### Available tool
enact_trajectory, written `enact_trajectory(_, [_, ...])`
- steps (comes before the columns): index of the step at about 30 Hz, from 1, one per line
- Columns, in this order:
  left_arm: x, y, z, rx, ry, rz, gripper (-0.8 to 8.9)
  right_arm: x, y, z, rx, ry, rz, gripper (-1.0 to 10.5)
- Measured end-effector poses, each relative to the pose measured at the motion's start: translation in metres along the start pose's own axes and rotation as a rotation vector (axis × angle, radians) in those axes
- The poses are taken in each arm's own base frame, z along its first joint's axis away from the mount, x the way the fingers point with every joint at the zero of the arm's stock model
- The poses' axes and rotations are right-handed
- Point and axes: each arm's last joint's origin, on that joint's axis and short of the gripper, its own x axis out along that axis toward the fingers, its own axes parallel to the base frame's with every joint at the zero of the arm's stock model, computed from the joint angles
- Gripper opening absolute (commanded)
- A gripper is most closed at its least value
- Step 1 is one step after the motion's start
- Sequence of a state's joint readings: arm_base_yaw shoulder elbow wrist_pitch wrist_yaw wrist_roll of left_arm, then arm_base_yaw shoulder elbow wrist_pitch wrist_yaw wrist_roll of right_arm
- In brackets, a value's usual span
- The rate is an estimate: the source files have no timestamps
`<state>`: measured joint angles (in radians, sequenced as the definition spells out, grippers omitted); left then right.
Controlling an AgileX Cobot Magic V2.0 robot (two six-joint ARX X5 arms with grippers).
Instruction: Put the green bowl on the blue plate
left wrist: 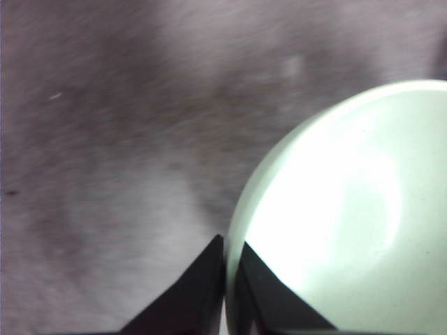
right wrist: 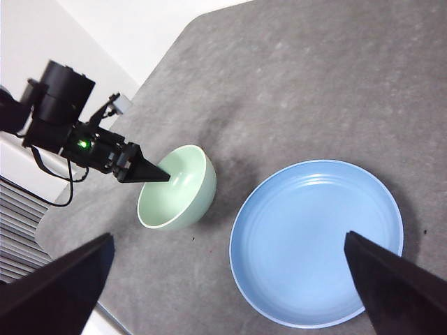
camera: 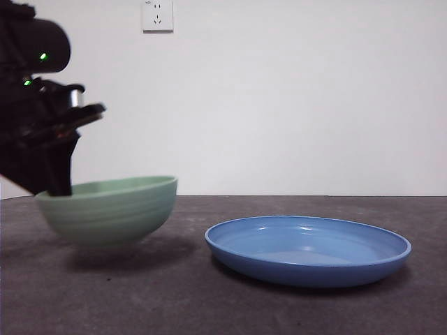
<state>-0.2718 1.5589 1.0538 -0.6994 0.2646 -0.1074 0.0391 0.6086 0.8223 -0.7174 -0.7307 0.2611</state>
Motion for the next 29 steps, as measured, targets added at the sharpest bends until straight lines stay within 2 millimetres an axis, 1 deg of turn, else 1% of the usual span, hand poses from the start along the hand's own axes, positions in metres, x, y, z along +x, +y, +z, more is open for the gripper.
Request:
enact_trajectory(3, [-0.008,-0.016,0.008,0.026,0.015,-0.013,0.14,0.000,0.000,0.000,0.000,0.000,0.000,5.9])
enact_trajectory(7, [-0.017,-0.041,0.025,0.083,0.013,-0.037,0.14,0.000,0.000,0.000,0.000,0.000,0.000,5.9])
enact_trajectory(9, [-0.019,-0.054,0.035,0.114,0.007,-0.049,0.14,0.000,0.000,0.000,0.000,0.000,0.000,5.9])
enact_trajectory(12, [-0.017,-0.075,0.051,0.157,0.001,-0.068,0.14,0.000,0.000,0.000,0.000,0.000,0.000,5.9])
enact_trajectory(15, [-0.006,-0.096,0.065,0.193,0.013,-0.085,0.14,0.000,0.000,0.000,0.000,0.000,0.000,5.9])
enact_trajectory(19, [0.019,-0.122,0.075,0.237,0.054,-0.100,0.14,0.000,0.000,0.000,0.000,0.000,0.000,5.9])
enact_trajectory(22, [0.037,-0.140,0.076,0.275,0.085,-0.111,0.14,0.000,0.000,0.000,0.000,0.000,0.000,5.9])
enact_trajectory(25, [0.050,-0.156,0.076,0.307,0.108,-0.120,0.14,0.000,0.000,0.000,0.000,0.000,0.000,5.9])
enact_trajectory(29, [0.063,-0.167,0.075,0.330,0.128,-0.124,0.14,0.000,0.000,0.000,0.000,0.000,0.000,5.9])
